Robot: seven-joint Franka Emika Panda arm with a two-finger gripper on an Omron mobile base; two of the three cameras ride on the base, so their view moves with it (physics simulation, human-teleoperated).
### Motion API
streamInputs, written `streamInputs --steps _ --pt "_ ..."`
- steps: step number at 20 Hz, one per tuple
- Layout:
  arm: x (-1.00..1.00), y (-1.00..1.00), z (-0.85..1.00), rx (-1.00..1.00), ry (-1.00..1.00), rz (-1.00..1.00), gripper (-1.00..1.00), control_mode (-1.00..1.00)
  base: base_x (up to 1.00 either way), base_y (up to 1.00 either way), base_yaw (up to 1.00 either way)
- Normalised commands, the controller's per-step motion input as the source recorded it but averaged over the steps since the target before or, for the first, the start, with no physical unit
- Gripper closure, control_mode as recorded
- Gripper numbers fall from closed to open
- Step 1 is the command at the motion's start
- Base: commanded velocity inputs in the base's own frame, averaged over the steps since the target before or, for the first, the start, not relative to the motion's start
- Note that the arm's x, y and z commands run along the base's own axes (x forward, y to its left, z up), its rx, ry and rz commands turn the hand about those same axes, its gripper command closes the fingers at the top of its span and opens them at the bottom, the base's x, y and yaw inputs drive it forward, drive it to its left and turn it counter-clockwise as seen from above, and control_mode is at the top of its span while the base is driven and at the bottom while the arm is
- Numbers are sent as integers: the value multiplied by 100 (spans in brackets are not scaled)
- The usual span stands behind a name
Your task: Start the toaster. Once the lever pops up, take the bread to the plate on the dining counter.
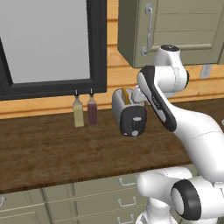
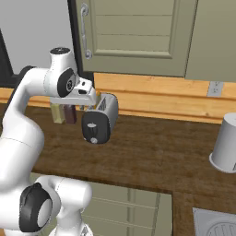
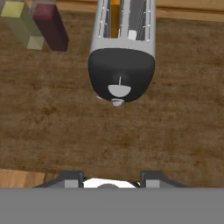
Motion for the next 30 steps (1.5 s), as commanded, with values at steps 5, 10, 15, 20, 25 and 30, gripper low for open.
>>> streamInputs --steps 5,10,15,20,25,30 --pt "13 8 -6 0 -3 -3 -100 -100 0 0 0" --pt "4 -1 -47 -4 -11 -9 -100 -100 0 0 0" --pt "29 0 -47 0 -15 -3 -100 -100 0 0 0" --pt "15 0 -41 0 -10 -4 -100 -100 0 0 0" --pt "27 6 -39 0 -6 0 100 -100 0 0 0" --pt "28 0 -15 0 -3 0 100 -100 0 0 0"
